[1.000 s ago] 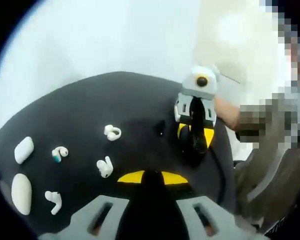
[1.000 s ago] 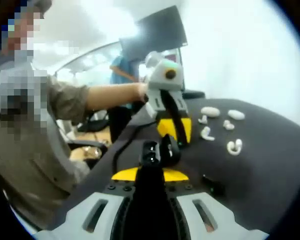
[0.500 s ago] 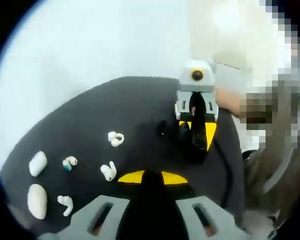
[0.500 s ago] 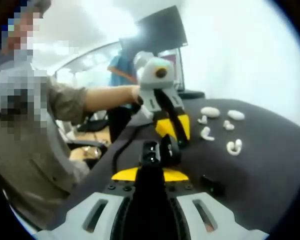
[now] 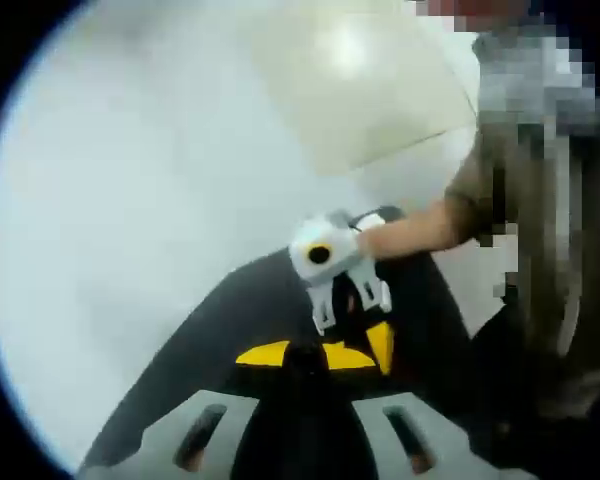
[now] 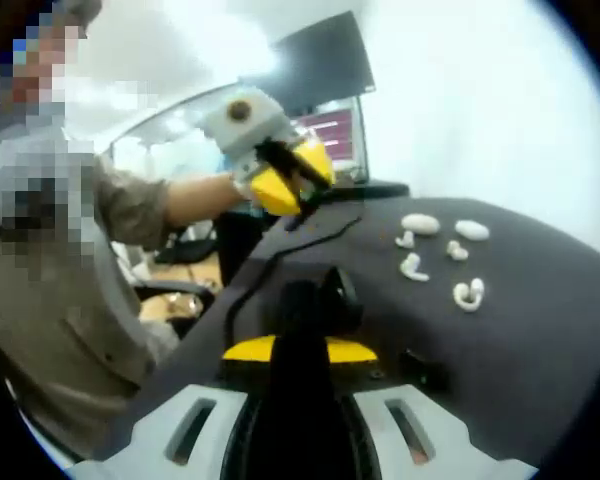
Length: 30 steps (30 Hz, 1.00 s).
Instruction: Pick up three earphones and place each one into its charging case using tactile feedback, ensure that each earphone is properly inserted and securely positioned inside the case.
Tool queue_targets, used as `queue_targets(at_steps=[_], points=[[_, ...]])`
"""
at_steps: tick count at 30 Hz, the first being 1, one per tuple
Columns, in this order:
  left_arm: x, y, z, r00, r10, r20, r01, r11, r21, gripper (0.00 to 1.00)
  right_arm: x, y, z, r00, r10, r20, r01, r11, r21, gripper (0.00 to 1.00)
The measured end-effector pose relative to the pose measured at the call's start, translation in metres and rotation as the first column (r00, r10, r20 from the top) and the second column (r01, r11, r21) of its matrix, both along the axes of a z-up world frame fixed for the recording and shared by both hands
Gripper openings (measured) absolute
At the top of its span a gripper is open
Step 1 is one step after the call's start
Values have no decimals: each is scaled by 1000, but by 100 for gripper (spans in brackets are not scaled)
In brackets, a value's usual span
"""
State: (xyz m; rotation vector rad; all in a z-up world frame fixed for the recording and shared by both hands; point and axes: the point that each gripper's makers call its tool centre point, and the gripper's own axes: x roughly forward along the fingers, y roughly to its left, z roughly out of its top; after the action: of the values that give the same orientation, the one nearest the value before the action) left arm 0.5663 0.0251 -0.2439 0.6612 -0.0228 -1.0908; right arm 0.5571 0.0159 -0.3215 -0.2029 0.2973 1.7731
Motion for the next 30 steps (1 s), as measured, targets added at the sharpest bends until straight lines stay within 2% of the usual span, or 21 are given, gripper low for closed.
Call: queue_targets(at_steps=[4, 10, 15, 17, 21, 24, 29, 30], points=[[0, -8, -13, 1000, -2, 16, 2, 999, 37, 8, 0, 0, 0, 1000, 0, 0, 0, 1000, 0, 18], [1, -12, -24, 999, 4, 48, -7, 997, 73, 8, 0, 0, 0, 1000, 2, -1, -2, 1000, 0, 18], [1, -6, -18, 996, 4, 87, -14, 994, 112, 8, 0, 0, 0, 1000, 2, -3, -2, 1000, 0, 18], [-1, -5, -13, 992, -11, 123, -7, 989, 146, 8, 0, 0, 0, 1000, 2, -2, -2, 1000, -1, 18], [-5, -5, -14, 977, -57, 207, 1, 965, 264, 8, 0, 0, 0, 1000, 2, -1, -2, 1000, 0, 18], [-7, -5, -22, 966, -93, 240, 8, 943, 333, 8, 0, 0, 0, 1000, 2, -1, -2, 1000, 0, 18], [-6, -7, -29, 958, -104, 266, 1, 933, 359, 8, 0, 1, 0, 1000, 1, -1, -1, 1000, 0, 18], [-4, -6, -30, 952, -105, 289, -9, 929, 369, 8, 0, 1, 0, 1000, 1, -1, -1, 1000, 0, 18]])
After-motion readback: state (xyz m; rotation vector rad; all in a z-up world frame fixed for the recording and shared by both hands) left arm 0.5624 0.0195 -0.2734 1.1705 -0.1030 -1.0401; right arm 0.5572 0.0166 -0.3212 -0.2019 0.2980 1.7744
